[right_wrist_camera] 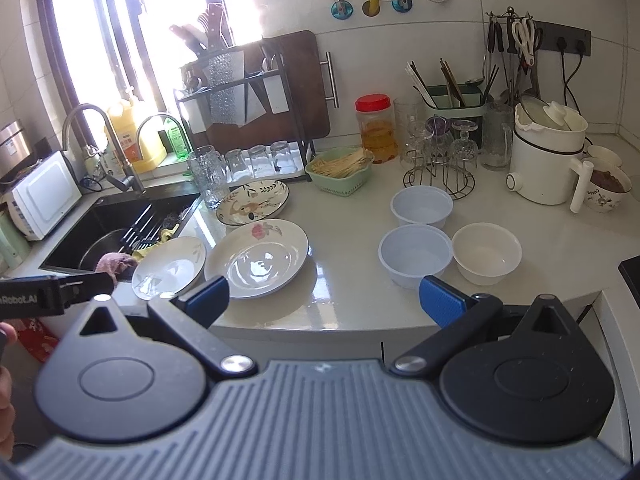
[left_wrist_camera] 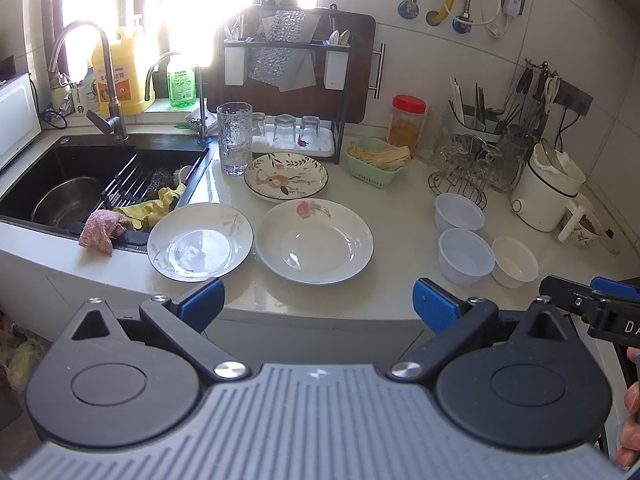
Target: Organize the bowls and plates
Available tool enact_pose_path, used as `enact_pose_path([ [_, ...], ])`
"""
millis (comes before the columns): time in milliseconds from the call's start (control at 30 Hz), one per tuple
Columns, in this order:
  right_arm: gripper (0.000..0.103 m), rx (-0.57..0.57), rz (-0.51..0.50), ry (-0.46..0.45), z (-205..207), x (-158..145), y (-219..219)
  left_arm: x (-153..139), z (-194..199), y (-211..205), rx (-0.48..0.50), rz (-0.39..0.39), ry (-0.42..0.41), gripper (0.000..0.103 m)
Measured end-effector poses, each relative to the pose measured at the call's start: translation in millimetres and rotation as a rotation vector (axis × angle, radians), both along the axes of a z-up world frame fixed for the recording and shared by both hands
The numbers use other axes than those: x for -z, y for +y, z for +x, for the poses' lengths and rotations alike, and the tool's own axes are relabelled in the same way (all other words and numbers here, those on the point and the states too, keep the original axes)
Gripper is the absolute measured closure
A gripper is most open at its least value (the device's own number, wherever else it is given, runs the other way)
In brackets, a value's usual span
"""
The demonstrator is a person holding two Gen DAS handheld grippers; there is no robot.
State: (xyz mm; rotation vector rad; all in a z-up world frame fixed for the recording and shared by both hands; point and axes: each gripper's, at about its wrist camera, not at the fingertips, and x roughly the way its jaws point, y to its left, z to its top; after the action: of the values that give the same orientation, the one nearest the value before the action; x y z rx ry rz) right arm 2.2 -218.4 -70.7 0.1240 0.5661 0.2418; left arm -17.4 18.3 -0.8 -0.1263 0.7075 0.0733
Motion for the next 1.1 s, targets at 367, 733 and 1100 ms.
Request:
enact_pose_path([
  [367,0.0,-0.004,0.013,0.018,8.2,8.5,-8.8,7.7,15.4,-11.2,0.009,0.006,0.027,0.001],
  [733,0.0,-0.015,0.04,0.032,17.7,19.1,-16.7,26.8,34.4,-15.6,0.006,0.011,0.086,0.001],
  [1100,0.002,-0.063,0.058,0.051,29.7,21.1,-7.5,30.2,46.6,-4.6,-0.027,0.005,0.125,0.001],
])
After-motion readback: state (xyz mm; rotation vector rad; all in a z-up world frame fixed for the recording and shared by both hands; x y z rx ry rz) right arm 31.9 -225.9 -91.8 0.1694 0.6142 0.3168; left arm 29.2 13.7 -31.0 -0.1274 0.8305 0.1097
